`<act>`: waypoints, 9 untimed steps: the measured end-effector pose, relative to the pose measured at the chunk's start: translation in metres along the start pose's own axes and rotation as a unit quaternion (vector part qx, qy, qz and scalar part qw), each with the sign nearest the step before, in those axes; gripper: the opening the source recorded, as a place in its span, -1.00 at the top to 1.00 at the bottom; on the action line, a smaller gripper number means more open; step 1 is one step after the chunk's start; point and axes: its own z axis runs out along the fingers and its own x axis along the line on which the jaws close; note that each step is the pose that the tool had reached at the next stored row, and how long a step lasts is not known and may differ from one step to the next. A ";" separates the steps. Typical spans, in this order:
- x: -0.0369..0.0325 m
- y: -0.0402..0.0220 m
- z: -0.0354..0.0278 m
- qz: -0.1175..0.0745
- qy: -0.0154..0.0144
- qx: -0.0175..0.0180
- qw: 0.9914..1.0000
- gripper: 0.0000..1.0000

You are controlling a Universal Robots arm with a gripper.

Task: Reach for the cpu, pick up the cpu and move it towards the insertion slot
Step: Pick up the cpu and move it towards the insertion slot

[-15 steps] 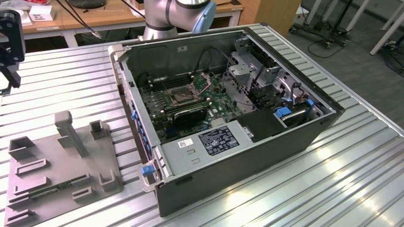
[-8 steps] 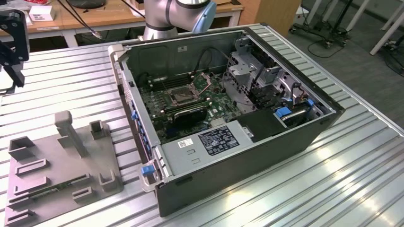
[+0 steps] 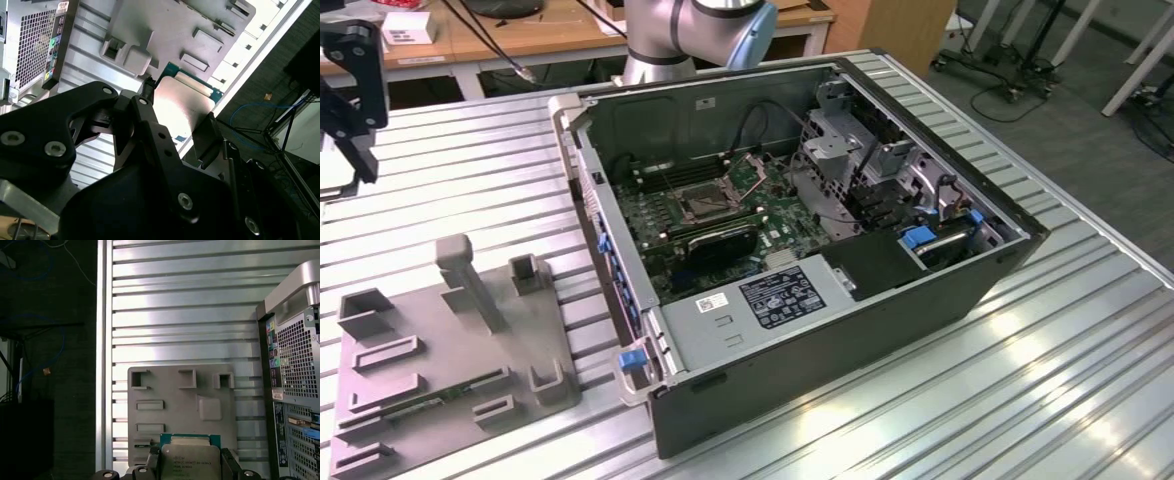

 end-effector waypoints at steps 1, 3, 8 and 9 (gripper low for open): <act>-0.0005 0.0000 0.0000 0.000 0.000 0.000 1.000 -0.08; -0.0017 0.0000 0.0000 0.000 0.000 0.000 1.000 -0.08; -0.0067 0.0002 0.0000 0.000 0.000 0.000 1.000 -0.08; -0.0080 0.0003 0.0000 0.000 0.000 0.000 1.000 -0.08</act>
